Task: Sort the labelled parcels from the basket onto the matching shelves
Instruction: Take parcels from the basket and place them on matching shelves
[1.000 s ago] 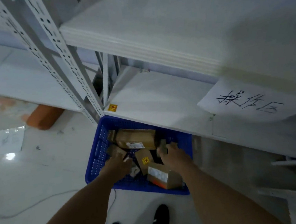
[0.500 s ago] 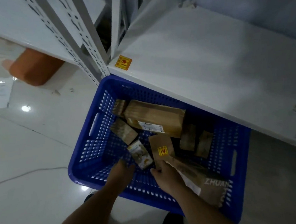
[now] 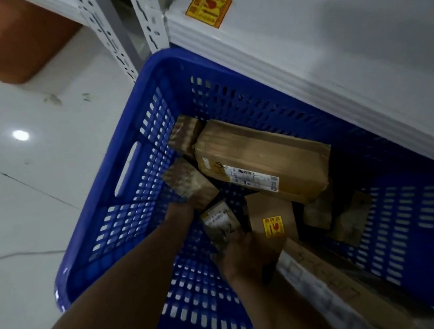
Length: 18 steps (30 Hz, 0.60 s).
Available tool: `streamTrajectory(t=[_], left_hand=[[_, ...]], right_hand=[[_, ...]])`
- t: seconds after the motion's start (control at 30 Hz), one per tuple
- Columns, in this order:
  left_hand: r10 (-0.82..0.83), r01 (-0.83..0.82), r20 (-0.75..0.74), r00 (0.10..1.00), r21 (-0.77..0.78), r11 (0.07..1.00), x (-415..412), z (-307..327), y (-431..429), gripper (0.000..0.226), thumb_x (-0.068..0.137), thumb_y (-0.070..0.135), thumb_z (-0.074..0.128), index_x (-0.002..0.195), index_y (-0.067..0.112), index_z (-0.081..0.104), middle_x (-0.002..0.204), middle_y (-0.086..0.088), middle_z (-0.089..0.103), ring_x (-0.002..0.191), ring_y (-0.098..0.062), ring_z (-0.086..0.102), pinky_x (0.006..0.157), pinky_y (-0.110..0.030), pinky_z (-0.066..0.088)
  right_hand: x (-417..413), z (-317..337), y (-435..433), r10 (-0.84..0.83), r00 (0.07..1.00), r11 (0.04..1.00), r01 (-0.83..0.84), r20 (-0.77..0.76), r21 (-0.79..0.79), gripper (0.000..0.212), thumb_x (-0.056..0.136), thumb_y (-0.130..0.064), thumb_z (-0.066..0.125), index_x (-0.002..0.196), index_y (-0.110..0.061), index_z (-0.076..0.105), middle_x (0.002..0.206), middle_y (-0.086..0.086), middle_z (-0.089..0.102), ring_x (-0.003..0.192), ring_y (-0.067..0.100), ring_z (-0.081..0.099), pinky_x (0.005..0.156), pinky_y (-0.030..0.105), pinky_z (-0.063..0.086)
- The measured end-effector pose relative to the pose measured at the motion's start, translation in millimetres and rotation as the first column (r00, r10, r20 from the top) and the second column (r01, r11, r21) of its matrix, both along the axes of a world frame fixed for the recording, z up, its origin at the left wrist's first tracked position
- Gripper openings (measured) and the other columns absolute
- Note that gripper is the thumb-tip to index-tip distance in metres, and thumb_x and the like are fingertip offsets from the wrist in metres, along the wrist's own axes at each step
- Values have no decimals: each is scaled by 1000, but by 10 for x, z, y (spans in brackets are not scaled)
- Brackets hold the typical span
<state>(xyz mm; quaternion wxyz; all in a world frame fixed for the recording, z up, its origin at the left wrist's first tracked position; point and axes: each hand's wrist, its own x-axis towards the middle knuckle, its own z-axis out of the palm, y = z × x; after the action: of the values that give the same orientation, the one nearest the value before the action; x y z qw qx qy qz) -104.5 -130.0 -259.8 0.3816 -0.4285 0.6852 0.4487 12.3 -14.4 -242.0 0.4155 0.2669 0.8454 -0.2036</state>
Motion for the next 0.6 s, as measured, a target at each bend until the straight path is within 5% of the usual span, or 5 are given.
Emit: streamTrajectory(t=[0.1, 0.23, 0.37, 0.6], left_hand=[[130, -131, 13, 991, 42, 991, -143, -139, 123, 30, 96, 33, 69, 91, 5, 61, 87, -9, 62, 71, -18, 58, 60, -29, 46], [141, -138, -28, 990, 72, 988, -240, -275, 159, 21, 95, 30, 68, 104, 11, 65, 103, -10, 68, 91, -25, 65, 79, -34, 55], [160, -157, -38, 986, 58, 986, -275, -302, 163, 48, 92, 30, 71, 133, 9, 59, 128, -15, 63, 113, -34, 63, 88, -40, 55], [259, -260, -19, 966, -24, 965, -207, -247, 138, 90, 82, 32, 84, 148, 11, 26, 138, -16, 47, 120, -41, 57, 85, -48, 59]], right_hand=[[-54, -159, -89, -6, 1000, 996, 8, -27, 84, 105, 94, -51, 69, 163, -6, 4, 161, 15, 27, 145, 30, 39, 110, 39, 42], [-68, -318, -112, 63, 997, 985, -56, -40, 162, 78, 106, -41, 53, 162, -5, 13, 156, 12, 45, 136, 25, 52, 101, 34, 49], [-13, -293, -77, 92, 996, 993, -92, 5, 78, 62, 100, -45, 61, 152, -16, 41, 152, 8, 45, 137, 25, 48, 106, 35, 44], [-70, -216, -85, -33, 997, 997, 29, -63, -71, 57, 94, -28, 71, 140, -18, 39, 145, 10, 47, 133, 32, 49, 104, 42, 48]])
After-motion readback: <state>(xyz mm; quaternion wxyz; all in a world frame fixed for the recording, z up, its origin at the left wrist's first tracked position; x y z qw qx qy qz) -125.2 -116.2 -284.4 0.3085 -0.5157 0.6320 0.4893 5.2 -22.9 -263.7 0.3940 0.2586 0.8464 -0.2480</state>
